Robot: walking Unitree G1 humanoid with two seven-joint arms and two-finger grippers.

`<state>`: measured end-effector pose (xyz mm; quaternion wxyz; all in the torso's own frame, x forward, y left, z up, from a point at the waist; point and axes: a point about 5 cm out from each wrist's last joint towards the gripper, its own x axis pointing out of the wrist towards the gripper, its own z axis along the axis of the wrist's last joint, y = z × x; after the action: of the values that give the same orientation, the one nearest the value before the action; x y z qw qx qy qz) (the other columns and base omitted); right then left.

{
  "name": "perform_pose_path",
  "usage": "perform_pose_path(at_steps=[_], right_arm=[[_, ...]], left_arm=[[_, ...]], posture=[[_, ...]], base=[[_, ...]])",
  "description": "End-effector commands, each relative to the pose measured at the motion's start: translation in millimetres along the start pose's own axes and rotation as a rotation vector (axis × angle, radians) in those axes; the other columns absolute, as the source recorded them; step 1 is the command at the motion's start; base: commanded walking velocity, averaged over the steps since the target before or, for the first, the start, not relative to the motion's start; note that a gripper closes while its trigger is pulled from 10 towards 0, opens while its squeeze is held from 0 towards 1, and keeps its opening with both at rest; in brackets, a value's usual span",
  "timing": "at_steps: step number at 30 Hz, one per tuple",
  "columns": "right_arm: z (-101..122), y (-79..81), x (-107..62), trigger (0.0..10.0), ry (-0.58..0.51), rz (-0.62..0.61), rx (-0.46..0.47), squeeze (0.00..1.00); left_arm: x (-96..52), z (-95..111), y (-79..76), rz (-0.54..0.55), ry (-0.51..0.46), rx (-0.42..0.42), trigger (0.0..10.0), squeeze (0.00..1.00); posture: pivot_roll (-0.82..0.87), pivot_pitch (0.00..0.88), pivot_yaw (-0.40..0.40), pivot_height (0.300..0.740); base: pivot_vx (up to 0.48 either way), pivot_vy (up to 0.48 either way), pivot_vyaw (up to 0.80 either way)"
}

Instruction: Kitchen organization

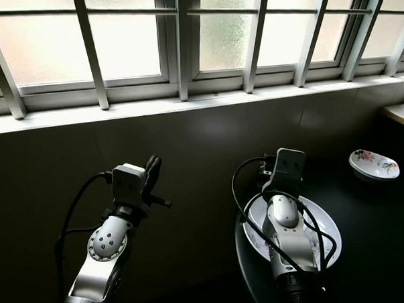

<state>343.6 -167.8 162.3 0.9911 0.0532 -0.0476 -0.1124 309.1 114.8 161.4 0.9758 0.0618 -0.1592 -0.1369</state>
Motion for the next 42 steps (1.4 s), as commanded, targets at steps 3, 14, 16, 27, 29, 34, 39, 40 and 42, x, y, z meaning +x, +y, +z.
perform_pose_path(at_steps=[3,14,16,27,29,34,39,40,42], right_arm=[[-3.7,-2.6,2.4,10.0,0.038,0.003,-0.034,0.0],[-10.3,-3.7,2.4,10.0,0.1,-0.013,0.032,0.0],[-10.1,-3.7,2.6,10.0,0.1,-0.012,0.031,0.0],[-13.0,-4.4,2.3,10.0,0.117,-0.01,-0.011,0.0],[-14.2,-5.6,2.3,10.0,0.126,-0.02,-0.01,0.0],[-23.7,-10.1,1.4,10.0,0.202,-0.065,0.043,0.0],[-35.0,-15.1,-2.4,10.0,0.277,-0.115,0.066,0.0],[-36.6,-15.9,-3.3,10.0,0.287,-0.123,0.067,0.0],[-41.9,-16.8,-6.5,10.0,0.325,-0.136,0.085,0.0]], left_arm=[[0.0,-1.9,0.8,0.003,0.013,0.002,10.0,0.0],[-0.8,-3.0,0.6,0.005,0.018,0.0,10.0,0.0],[-0.9,-3.1,0.7,0.005,0.019,0.0,10.0,0.0],[-1.2,-3.9,0.0,0.004,0.023,-0.001,10.0,0.0],[-1.4,-4.1,0.0,0.004,0.024,-0.001,10.0,0.0],[-2.1,-4.9,0.2,0.004,0.029,0.0,10.0,0.0],[-2.4,-5.7,-0.3,0.002,0.033,0.0,10.0,0.0],[-2.5,-5.8,-0.3,0.001,0.034,0.0,10.0,0.0],[-2.8,-6.4,-0.5,0.001,0.037,0.0,10.0,0.0]], posture=[[0.04,0.0,-0.053,0.74],[0.05,0.0,-0.056,0.74],[0.05,0.0,-0.055,0.74],[0.04,0.0,-0.057,0.74],[0.04,0.0,-0.057,0.74],[0.05,0.0,-0.058,0.74],[0.05,0.0,-0.058,0.74],[0.04,0.0,-0.058,0.74],[0.04,0.0,-0.058,0.74]], base=[[0.0,0.0,-0.79],[0.0,0.0,-0.51],[0.0,0.0,-0.8],[0.0,0.0,-0.58],[0.0,0.0,0.0],[0.0,0.0,0.0],[0.0,0.0,0.0],[0.0,0.0,0.0],[0.0,0.0,0.0]])
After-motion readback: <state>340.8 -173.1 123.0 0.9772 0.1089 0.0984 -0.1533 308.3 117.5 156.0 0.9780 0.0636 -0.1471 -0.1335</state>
